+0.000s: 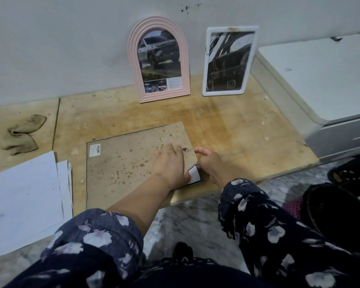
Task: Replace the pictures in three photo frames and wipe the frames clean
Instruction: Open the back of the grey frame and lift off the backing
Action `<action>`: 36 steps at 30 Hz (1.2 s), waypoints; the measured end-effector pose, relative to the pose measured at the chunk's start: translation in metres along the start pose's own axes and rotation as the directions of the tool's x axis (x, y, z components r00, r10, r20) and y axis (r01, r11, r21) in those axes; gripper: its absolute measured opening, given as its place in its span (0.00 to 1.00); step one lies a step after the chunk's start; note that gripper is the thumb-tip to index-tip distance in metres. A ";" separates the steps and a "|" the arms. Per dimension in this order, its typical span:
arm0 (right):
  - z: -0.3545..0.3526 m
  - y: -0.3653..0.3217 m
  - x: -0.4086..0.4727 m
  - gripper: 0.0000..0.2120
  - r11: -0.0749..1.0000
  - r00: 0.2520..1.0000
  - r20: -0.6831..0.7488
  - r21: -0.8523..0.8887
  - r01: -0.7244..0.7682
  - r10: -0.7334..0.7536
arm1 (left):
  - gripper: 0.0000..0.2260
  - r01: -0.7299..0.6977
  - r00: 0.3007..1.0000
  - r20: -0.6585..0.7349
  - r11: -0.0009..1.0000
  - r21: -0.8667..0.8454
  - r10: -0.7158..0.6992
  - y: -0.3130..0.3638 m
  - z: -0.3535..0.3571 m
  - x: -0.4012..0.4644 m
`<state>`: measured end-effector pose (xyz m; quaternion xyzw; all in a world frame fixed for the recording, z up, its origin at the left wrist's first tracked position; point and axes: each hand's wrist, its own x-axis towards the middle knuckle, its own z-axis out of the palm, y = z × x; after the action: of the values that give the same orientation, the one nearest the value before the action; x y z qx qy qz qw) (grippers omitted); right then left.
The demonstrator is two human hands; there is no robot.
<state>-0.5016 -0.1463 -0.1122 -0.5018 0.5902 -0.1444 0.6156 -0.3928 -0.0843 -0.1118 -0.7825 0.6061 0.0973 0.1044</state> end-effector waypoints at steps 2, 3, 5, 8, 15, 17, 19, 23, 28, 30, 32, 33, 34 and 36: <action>0.000 0.004 0.003 0.21 0.999 1.000 -0.009 -0.044 0.015 -0.015 | 0.39 0.001 1.000 -0.003 1.000 -0.028 -0.001 -0.001 0.000 -0.002; -0.001 0.005 0.005 0.22 0.997 1.000 -0.001 -0.066 0.026 -0.026 | 0.40 0.004 1.000 -0.005 0.999 -0.040 -0.005 -0.001 0.000 -0.002; -0.003 0.006 0.007 0.25 0.997 0.999 0.023 -0.074 0.034 -0.033 | 0.40 0.003 1.000 -0.016 0.999 -0.054 -0.004 -0.003 0.000 0.000; -0.003 0.006 0.006 0.27 0.998 0.999 0.042 -0.056 0.036 -0.034 | 0.40 -0.021 0.999 -0.029 0.998 -0.051 0.020 -0.007 0.001 0.003; 0.002 0.003 0.008 0.25 1.000 1.000 0.003 0.007 -0.014 0.014 | 0.36 -0.087 0.994 -0.063 0.996 0.020 0.089 -0.020 0.004 0.004; 0.005 -0.001 0.011 0.21 0.995 0.997 -0.010 0.069 -0.073 0.073 | 0.29 -0.079 0.989 -0.132 0.996 -0.049 0.072 -0.029 0.003 0.004; 0.008 -0.004 0.015 0.18 0.980 0.991 0.003 0.148 -0.131 0.133 | 0.21 0.008 0.974 -0.218 0.978 -0.207 -0.054 -0.040 -0.002 0.007; 0.011 -0.002 0.022 0.17 0.985 0.992 -0.003 0.113 -0.129 0.130 | 0.18 0.113 0.986 -0.098 0.967 -0.229 -0.138 -0.062 -0.004 0.025; 0.011 0.001 0.021 0.17 0.988 0.993 0.026 0.097 -0.119 0.117 | 0.33 0.124 0.990 0.091 0.976 -0.177 -0.109 -0.071 -0.007 0.049; 0.011 0.001 0.022 0.16 0.989 0.993 0.037 0.090 -0.119 0.116 | 0.34 0.104 0.991 0.102 0.981 -0.167 -0.088 -0.073 -0.012 0.057; 0.012 0.001 0.025 0.16 0.990 0.992 0.047 0.079 -0.118 0.115 | 0.35 0.086 0.992 0.099 0.987 -0.135 -0.073 -0.075 -0.019 0.063; 0.013 0.001 0.027 0.15 0.990 0.992 0.050 0.076 -0.121 0.118 | 0.37 0.074 0.992 0.113 0.992 -0.098 -0.063 -0.075 -0.022 0.065; 0.013 0.001 0.028 0.15 0.989 0.990 0.059 0.073 -0.131 0.127 | 0.39 0.062 0.989 0.139 0.997 -0.055 -0.054 -0.076 -0.026 0.066; 0.012 -0.002 0.028 0.15 0.985 0.986 0.086 0.085 -0.150 0.143 | 0.43 0.049 0.979 0.198 0.999 0.001 -0.048 -0.078 -0.033 0.070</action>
<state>-0.4826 -0.1636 -0.1297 -0.4338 0.5934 -0.1054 0.6698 -0.2992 -0.1393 -0.0965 -0.7838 0.5731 0.1734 0.1651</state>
